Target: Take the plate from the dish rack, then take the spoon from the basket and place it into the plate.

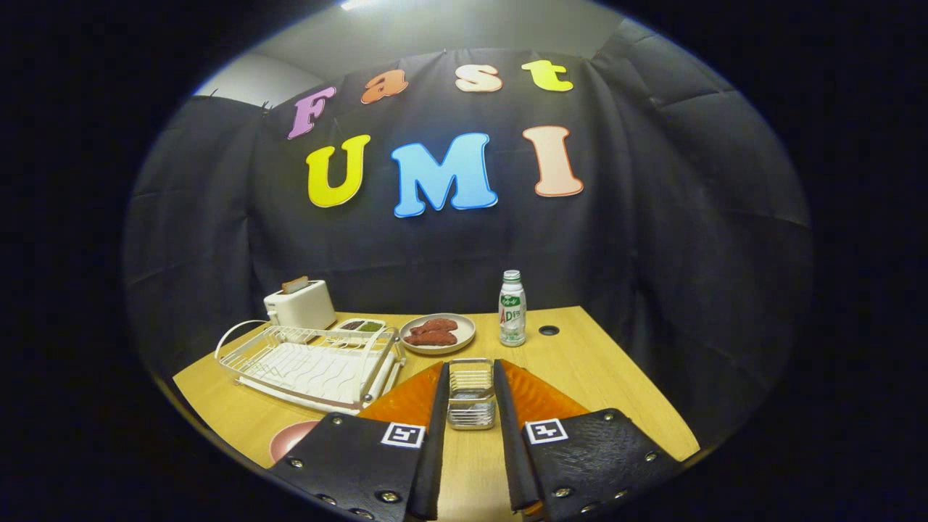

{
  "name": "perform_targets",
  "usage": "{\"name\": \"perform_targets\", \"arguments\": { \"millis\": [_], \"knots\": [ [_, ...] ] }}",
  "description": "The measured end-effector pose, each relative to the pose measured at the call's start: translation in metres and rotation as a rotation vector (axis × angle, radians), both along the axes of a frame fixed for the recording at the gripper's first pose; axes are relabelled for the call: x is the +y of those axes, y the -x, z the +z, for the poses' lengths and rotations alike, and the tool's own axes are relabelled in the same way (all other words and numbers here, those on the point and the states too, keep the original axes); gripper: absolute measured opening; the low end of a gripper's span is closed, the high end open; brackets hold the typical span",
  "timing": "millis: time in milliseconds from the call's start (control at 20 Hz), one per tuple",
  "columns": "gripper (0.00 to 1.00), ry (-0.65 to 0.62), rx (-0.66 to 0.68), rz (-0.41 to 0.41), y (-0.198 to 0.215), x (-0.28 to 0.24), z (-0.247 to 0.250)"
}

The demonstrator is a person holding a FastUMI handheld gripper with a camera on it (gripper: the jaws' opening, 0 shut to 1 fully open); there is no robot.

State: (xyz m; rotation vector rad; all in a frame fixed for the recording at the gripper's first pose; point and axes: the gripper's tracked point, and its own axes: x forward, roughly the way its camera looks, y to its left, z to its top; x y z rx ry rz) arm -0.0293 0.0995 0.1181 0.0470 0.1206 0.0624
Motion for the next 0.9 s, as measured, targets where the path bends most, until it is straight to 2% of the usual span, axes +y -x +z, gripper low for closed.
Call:
{"name": "perform_targets", "arguments": {
  "millis": [300,550,650,900],
  "knots": [
    [0.36,-0.024,0.014,-0.034,-0.038,-0.028,-0.029],
    [0.36,-0.069,0.047,-0.001,-0.07,-0.028,-0.05],
    [0.4,-0.073,0.055,0.008,-0.081,-0.028,-0.057],
    [0.38,-0.12,0.059,0.035,-0.098,-0.021,-0.063]
  ]
}}
